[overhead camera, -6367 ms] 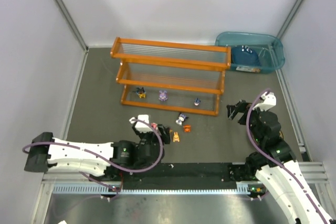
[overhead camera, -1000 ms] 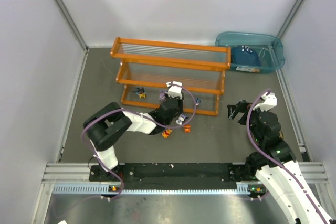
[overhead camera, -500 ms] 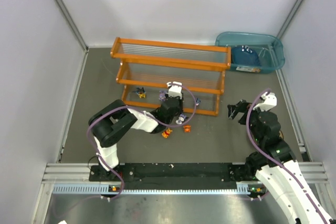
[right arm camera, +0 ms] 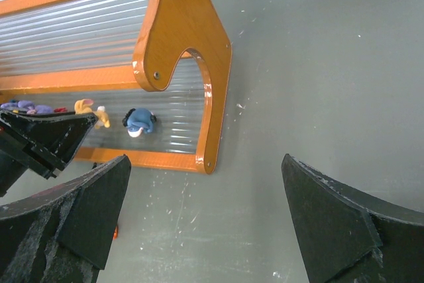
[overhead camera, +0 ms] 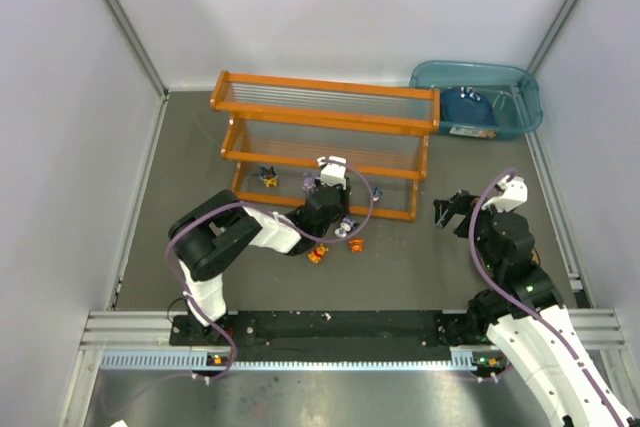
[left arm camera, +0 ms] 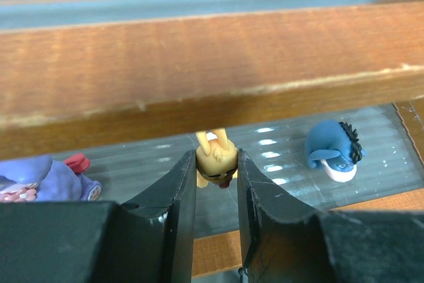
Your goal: Place and organize the plastic toys onto the shelf
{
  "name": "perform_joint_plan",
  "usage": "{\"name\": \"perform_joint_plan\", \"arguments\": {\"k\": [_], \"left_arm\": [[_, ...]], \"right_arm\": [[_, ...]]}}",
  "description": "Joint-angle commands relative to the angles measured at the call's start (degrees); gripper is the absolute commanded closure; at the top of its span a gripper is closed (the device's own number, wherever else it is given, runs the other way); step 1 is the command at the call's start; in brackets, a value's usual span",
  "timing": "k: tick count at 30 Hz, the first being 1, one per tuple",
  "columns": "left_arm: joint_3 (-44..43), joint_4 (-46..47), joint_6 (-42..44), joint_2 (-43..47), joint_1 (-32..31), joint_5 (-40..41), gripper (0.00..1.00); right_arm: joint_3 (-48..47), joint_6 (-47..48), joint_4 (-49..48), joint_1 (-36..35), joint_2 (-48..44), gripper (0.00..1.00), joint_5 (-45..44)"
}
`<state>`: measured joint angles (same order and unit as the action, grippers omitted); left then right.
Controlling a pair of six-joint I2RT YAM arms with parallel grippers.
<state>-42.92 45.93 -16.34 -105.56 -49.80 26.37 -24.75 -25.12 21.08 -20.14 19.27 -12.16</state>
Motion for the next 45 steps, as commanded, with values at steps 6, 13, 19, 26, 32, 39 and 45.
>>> {"name": "perform_joint_plan", "arguments": {"k": [6, 13, 19, 26, 32, 39, 45], "left_arm": [[1.8, 3.1, 0.9, 1.3, 0.2, 0.0, 0.96], [2.1, 2.8, 1.7, 1.1, 0.2, 0.0, 0.83], [2.1, 2.8, 1.7, 1.1, 0.2, 0.2, 0.67], [1.8, 2.4, 2.2, 1.7, 0.1, 0.1, 0.59], [1.7, 2.1, 2.4, 2.5, 0.1, 0.1, 0.52], [2.0, 1.5, 2.8, 4.9, 0.1, 0.1, 0.45], [2.8, 0.1, 3.0, 8.8, -0.3, 0.8, 0.39]], "right_arm": [[-0.2, 0.5, -0.6, -0.5, 0.3, 0.01, -0.4], [-0.2, 0.4, -0.6, -0.5, 0.4, 0.01, -0.3], [-0.2, 0.4, -0.6, -0.5, 0.5, 0.01, -0.3], [-0.2, 0.3, -0.5, -0.5, 0.5, 0.01, 0.1], [-0.2, 0.4, -0.6, -0.5, 0.6, 0.01, 0.3], [-0.3, 0.4, -0.7, -0.5, 0.7, 0.01, 0.4], [-0.3, 0.5, -0.8, -0.5, 0.7, 0.01, 0.7]]}}
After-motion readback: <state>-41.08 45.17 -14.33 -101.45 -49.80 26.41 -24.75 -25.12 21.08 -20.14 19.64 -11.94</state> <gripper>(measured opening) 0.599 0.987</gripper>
